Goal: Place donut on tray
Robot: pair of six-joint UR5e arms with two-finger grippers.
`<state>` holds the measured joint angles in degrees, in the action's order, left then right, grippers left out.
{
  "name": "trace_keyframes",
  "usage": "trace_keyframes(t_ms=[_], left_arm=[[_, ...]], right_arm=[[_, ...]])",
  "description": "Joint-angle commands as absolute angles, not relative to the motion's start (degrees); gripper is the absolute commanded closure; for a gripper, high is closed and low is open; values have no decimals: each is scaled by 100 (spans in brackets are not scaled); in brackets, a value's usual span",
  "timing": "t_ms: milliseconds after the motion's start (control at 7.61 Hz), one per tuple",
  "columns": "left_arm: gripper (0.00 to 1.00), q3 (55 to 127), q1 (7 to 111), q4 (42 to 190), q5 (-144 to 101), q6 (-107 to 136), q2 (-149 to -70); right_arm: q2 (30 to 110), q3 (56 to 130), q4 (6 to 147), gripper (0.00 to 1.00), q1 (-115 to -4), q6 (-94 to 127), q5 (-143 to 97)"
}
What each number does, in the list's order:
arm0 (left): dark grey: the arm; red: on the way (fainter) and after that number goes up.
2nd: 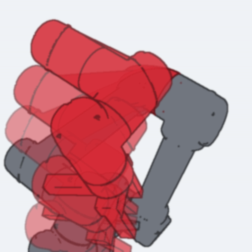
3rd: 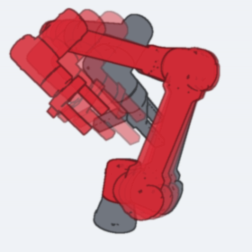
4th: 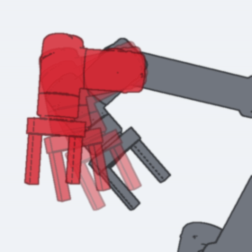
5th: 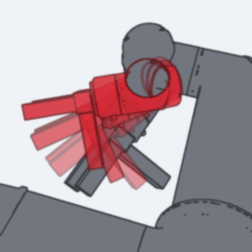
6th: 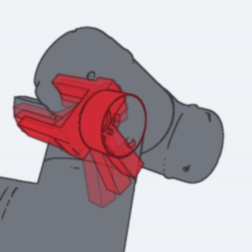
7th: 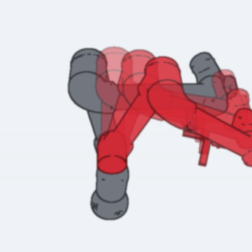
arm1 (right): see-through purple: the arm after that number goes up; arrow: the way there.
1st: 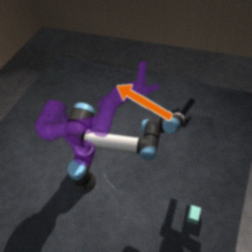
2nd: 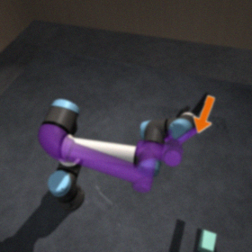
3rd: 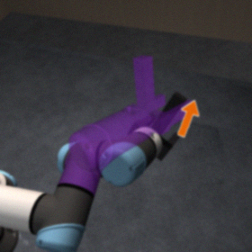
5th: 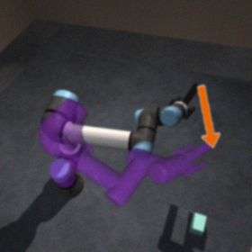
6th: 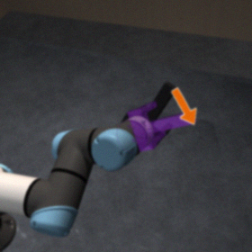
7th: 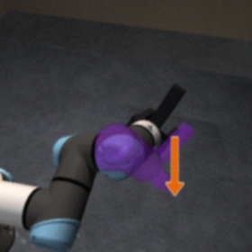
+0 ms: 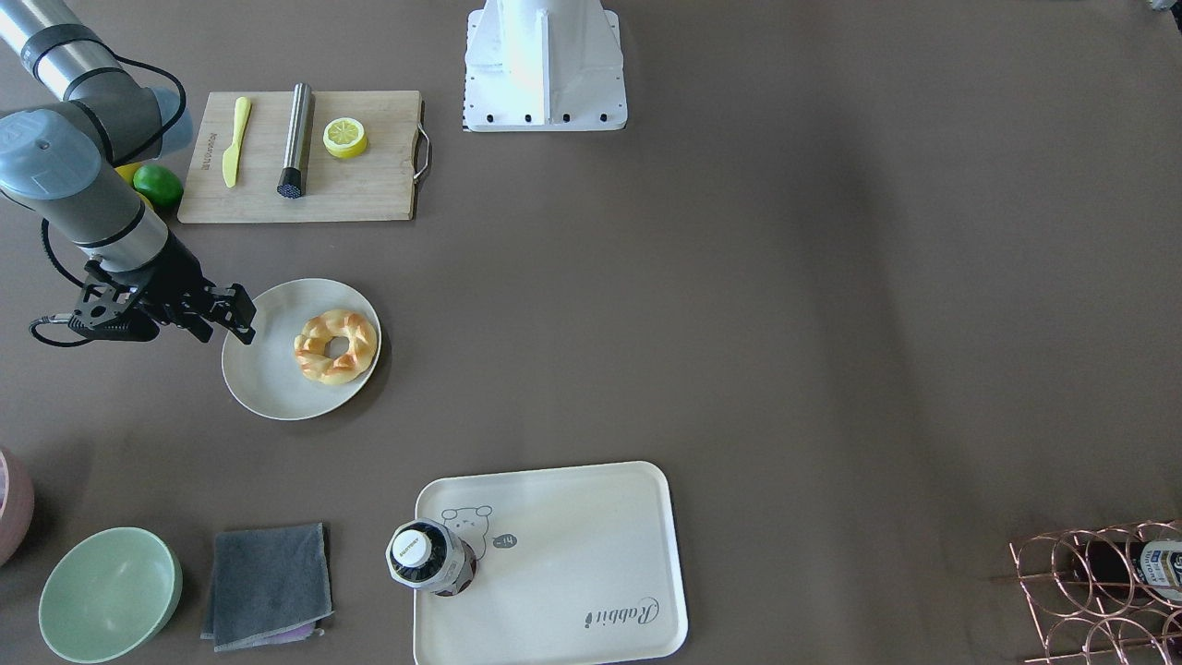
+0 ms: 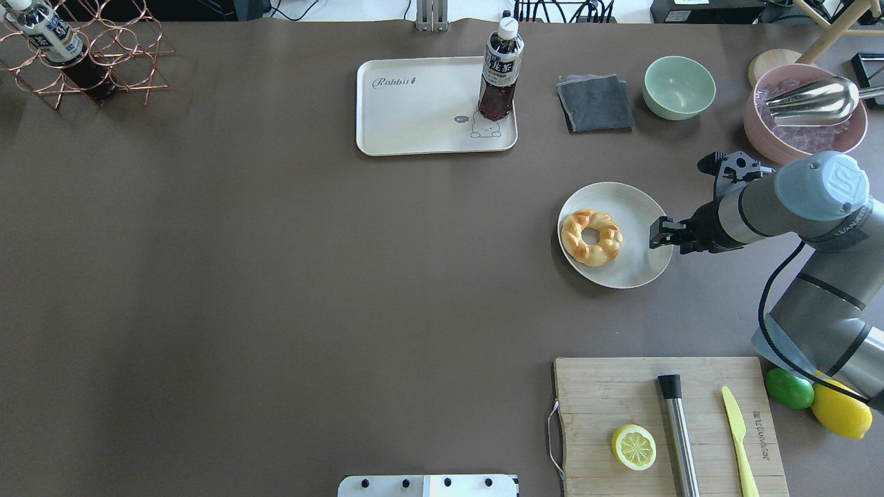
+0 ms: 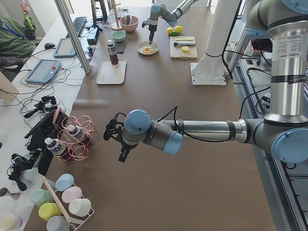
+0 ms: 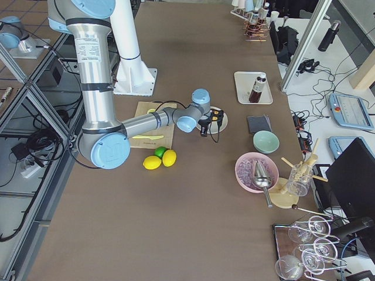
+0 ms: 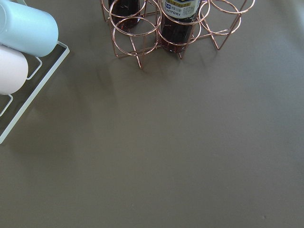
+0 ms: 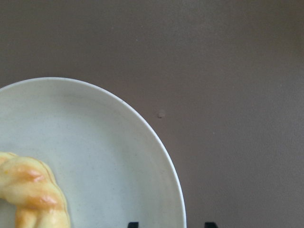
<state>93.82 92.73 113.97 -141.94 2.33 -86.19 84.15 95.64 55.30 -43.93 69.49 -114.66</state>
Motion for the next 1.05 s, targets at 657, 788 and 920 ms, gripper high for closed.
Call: trace_keyframes(t_ms=[657, 788, 920], left_arm=[[2, 9413, 9290, 11435, -14203, 246, -8613], [2, 9430, 9290, 11426, -14212, 263, -8631], [2, 9518, 9273, 11408, -14203, 403, -8700]], right_arm=[[8306, 10080, 5519, 100, -4359, 7548, -11496], [8019, 10125, 5554, 100, -4359, 7828, -11505], [7659, 10125, 5572, 100, -4290, 8223, -11496]])
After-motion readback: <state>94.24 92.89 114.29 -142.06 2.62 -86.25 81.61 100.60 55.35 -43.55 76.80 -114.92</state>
